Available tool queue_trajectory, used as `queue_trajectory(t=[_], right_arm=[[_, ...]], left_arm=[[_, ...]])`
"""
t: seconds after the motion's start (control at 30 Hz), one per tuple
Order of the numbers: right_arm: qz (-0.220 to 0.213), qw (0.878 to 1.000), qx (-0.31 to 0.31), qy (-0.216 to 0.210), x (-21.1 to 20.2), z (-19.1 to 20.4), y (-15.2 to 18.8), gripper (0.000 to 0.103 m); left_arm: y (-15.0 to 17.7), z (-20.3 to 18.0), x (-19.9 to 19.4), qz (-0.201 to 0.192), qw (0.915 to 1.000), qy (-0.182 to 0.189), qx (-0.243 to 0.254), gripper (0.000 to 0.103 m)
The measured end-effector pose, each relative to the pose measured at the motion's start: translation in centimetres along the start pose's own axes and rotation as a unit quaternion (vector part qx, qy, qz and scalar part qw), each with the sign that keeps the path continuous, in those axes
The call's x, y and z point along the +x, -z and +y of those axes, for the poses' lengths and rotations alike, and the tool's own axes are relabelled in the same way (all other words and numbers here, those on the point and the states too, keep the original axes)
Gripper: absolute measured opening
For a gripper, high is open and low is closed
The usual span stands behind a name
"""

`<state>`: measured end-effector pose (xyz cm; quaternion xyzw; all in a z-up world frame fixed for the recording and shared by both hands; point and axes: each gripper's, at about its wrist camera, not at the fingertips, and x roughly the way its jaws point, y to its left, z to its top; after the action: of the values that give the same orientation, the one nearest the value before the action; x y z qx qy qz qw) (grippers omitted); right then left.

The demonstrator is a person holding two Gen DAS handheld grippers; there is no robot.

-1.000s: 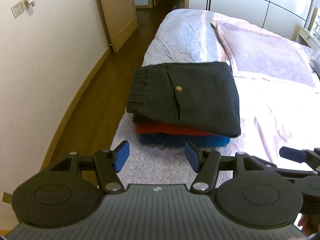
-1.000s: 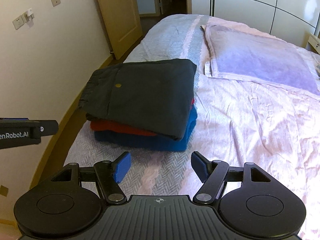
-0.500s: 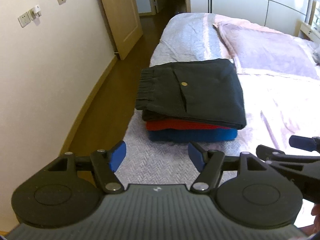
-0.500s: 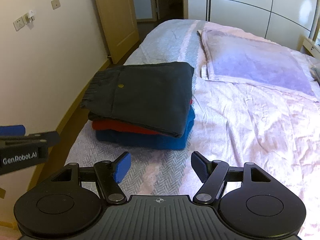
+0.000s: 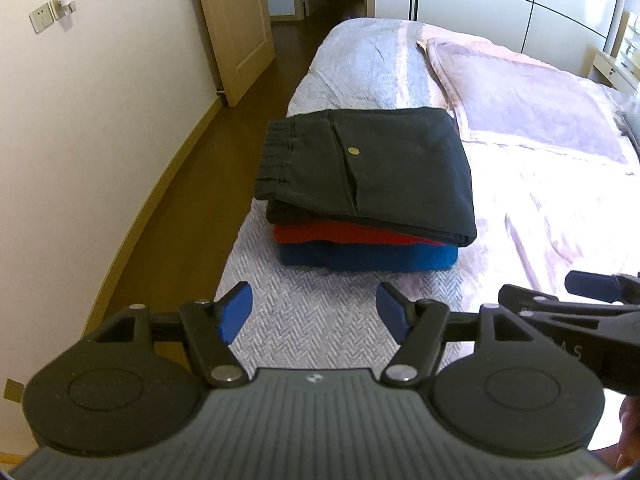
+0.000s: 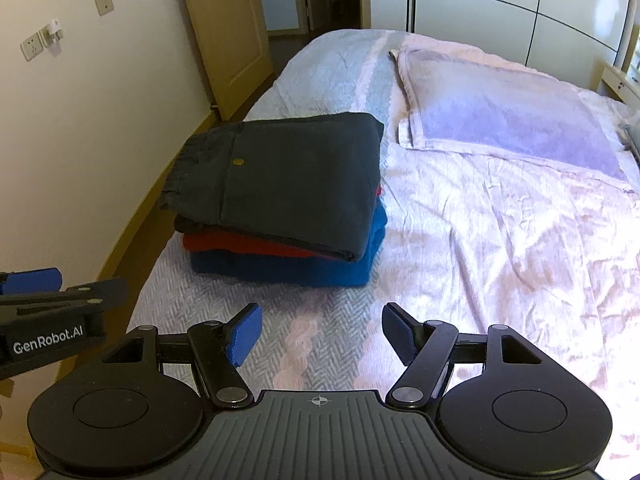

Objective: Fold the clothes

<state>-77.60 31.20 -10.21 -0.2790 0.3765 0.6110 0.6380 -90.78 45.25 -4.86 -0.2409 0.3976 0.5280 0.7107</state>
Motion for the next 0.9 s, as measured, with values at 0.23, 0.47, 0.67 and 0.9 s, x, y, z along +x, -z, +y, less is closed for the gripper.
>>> queue_trajectory(t=[0.23,0.47,0.67,0.9], right_arm=[[0.008,1.000,0.000,0.000,0.4,-0.2,0.1,0.070],[0.018,1.000,-0.001,-0.001,1.1,-0.1,0.3,0.070],[0.025,1.000,0.001,-0.001,1.6,-0.3,0.3,0.070],[0.027,1.000,-0.003,0.000,2.0,-0.1,0.1,0.070]], left_arm=[[0.4,-0.3,0.8,0.009,1.0000,-0.003,0.000,0.065],[0.6,-0.2,1.6,0.016,0.9998,-0.006,0.000,0.065],[0.7,-0.1,2.3,0.022,0.9997,-0.005,-0.001,0.065],[0.4,0.1,3.1,0.027,0.9996,-0.002,-0.004,0.065]])
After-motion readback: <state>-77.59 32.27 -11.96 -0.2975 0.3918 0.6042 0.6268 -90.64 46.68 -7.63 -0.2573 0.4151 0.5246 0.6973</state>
